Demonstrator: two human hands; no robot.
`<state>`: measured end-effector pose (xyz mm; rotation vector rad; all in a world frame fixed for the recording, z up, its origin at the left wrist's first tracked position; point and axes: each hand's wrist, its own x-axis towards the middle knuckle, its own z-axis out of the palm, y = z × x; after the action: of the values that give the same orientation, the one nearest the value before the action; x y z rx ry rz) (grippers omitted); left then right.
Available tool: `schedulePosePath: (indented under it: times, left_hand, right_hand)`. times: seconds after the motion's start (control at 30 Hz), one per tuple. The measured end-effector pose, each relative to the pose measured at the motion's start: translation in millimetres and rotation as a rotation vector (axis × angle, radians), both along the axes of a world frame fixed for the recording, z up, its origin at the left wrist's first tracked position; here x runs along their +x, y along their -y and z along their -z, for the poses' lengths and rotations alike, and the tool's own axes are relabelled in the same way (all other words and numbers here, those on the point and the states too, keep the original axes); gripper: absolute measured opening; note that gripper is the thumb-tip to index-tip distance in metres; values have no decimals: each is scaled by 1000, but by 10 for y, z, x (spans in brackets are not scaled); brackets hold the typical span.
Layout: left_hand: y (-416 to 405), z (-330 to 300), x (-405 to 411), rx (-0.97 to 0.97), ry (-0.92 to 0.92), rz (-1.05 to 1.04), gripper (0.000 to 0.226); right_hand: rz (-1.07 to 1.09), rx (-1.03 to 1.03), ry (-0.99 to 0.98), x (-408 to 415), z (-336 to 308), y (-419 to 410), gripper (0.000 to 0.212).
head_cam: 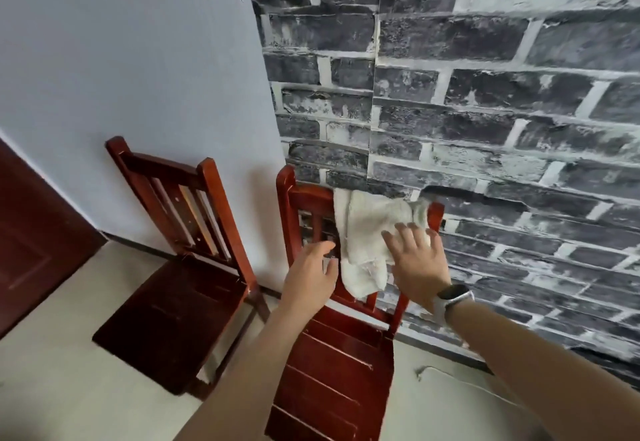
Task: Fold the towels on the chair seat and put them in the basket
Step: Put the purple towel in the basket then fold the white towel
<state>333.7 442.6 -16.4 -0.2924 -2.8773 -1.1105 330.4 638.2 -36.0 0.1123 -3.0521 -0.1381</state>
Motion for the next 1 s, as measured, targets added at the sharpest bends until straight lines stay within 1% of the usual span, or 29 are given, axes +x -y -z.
schedulePosePath:
  times: [0.03, 0.1, 0.17, 0.2, 0.23, 0.3, 0.33, 0.4, 0.47, 0.53, 0.6, 0.63, 0.67, 0.73, 0.77, 0.8, 0.83, 0.87, 0.93, 1.0]
  left_hand:
    - [16, 39, -132, -5, 2, 32, 35]
    - [62, 126, -385, 2, 12, 106, 35]
    - [121, 216, -633, 0, 16, 184, 35]
    - [152, 248, -760, -2, 14, 229, 35]
    - [179, 276, -878, -1, 11, 277, 35]
    - [213, 319, -1083, 8, -3, 365, 34]
    - [213, 331, -1161, 7, -13, 408, 35]
    - [169, 345, -1273, 6, -30, 488, 40]
    - [78, 328, -1326, 39, -14, 540, 50]
    - [-27, 303, -1321, 64, 29, 597, 68]
    - [-116, 292, -1278, 94, 46, 671, 90]
    - [-153, 264, -1241, 137, 50, 703, 98]
    - [-183, 222, -1201, 181, 58, 736, 101]
    - [-266, 109, -1136, 255, 63, 808, 91]
    - [-300, 50, -1112, 291, 84, 837, 79]
    - [-326, -38, -1083, 344, 101, 861, 56]
    - [-346, -128, -1062, 413, 116, 861, 28]
    - [-354, -219, -1064, 480, 157, 854, 8]
    - [-364, -395, -1094, 577, 262, 848, 20]
    - [-364, -598, -1132, 624, 459, 889, 21]
  right_hand:
    - [-40, 109, 32, -100, 67, -28, 70]
    - [-9, 195, 43, -266, 164, -83, 83]
    - [37, 234, -1, -394, 190, -76, 88]
    - [58, 238, -1, -446, 171, -37, 88]
    - [87, 203, 3, -482, 133, 4, 83]
    - [88, 86, -54, -543, 71, 54, 60]
    - [100, 45, -68, -570, 36, 74, 52]
    - [149, -39, -70, -616, -55, 90, 41]
    - [271, -205, -108, -644, -147, 130, 27]
    - [435, -477, -175, -628, -275, 204, 21]
    - [546, -723, -268, -586, -402, 251, 18]
    - [578, -786, -299, -556, -476, 263, 17]
    - [602, -827, -318, -527, -565, 276, 16]
    - [626, -903, -342, -465, -761, 292, 15]
    - [632, -952, -353, -429, -860, 288, 16]
    - [638, -989, -362, -388, -965, 277, 17]
    - [643, -1004, -367, -340, -1075, 256, 18]
    - [644, -1001, -364, -280, -1193, 227, 18]
    - [630, -963, -360, -137, -1398, 131, 17]
    - [606, -884, -363, 20, -1545, 35, 15]
